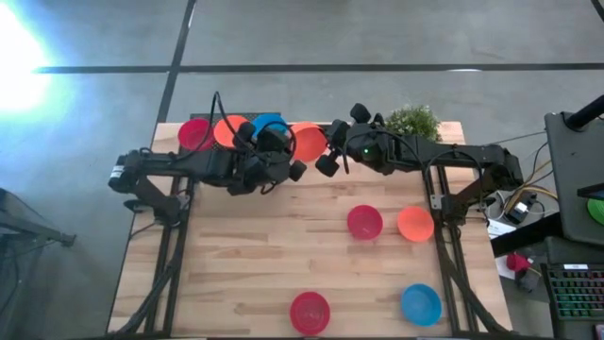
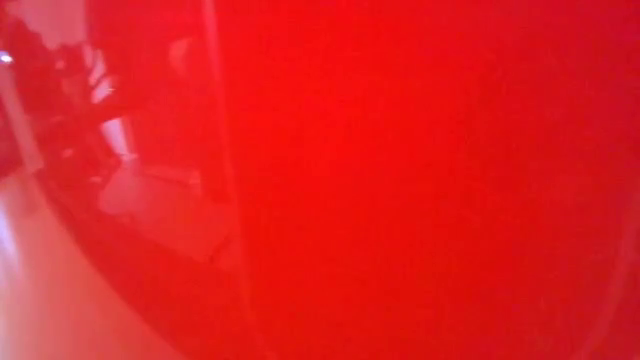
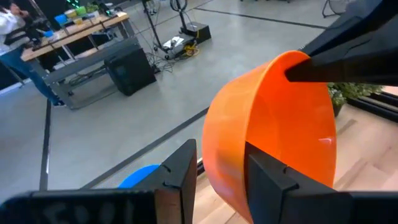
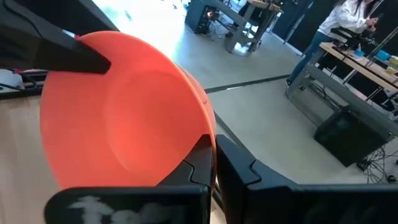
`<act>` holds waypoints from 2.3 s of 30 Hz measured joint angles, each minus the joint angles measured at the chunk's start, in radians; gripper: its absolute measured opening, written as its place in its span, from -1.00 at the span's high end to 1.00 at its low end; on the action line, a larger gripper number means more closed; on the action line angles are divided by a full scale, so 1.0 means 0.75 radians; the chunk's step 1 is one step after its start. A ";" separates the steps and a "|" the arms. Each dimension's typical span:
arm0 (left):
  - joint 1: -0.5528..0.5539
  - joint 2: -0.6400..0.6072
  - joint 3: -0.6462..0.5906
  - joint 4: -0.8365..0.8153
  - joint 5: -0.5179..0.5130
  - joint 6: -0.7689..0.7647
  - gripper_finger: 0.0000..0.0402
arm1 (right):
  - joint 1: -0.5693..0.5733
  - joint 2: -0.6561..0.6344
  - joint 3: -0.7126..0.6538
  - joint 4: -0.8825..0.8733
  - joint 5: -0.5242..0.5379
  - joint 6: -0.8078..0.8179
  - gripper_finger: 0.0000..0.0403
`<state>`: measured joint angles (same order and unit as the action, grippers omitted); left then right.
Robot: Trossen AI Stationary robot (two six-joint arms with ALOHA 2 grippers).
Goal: Pick & Place Mini bowls
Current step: Stack the top orange bowl on top of the orange bowl on the shelf
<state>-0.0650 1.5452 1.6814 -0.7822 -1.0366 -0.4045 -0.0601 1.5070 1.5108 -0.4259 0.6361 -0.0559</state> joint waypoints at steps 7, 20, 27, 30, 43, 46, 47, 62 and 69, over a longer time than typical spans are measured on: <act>0.036 0.004 0.000 -0.012 0.144 0.032 0.88 | 0.002 0.001 0.000 0.005 0.000 0.004 0.96; 0.042 0.003 -0.002 -0.036 0.167 0.024 0.99 | 0.006 -0.012 0.000 0.017 -0.021 0.016 0.87; 0.052 -0.026 -0.001 -0.040 0.229 0.012 1.00 | 0.033 -0.052 0.001 0.028 -0.040 -0.022 0.52; 0.074 -0.052 -0.001 -0.053 0.257 0.012 1.00 | 0.062 -0.084 0.001 0.024 -0.052 -0.058 0.38; 0.340 -0.230 -0.001 -0.364 0.373 -0.032 1.00 | 0.154 -0.279 0.001 0.015 -0.051 -0.066 0.05; 0.452 -0.279 -0.002 -0.481 0.380 -0.053 1.00 | 0.163 -0.306 0.001 0.014 -0.056 -0.050 0.06; 0.491 -0.293 -0.001 -0.519 0.396 -0.057 1.00 | 0.167 -0.312 0.001 0.015 -0.057 -0.038 0.06; 0.977 -0.331 -0.001 -0.762 0.825 0.103 1.00 | 0.168 -0.330 0.001 0.004 -0.485 -0.030 0.09; 1.109 -0.275 -0.027 -0.796 0.947 0.184 1.00 | 0.167 -0.330 0.001 0.004 -0.561 -0.030 0.09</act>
<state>0.7666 1.3388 1.6611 -1.3792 -0.3262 -0.2667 0.0654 1.2598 1.5116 -0.4232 0.2157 -0.0780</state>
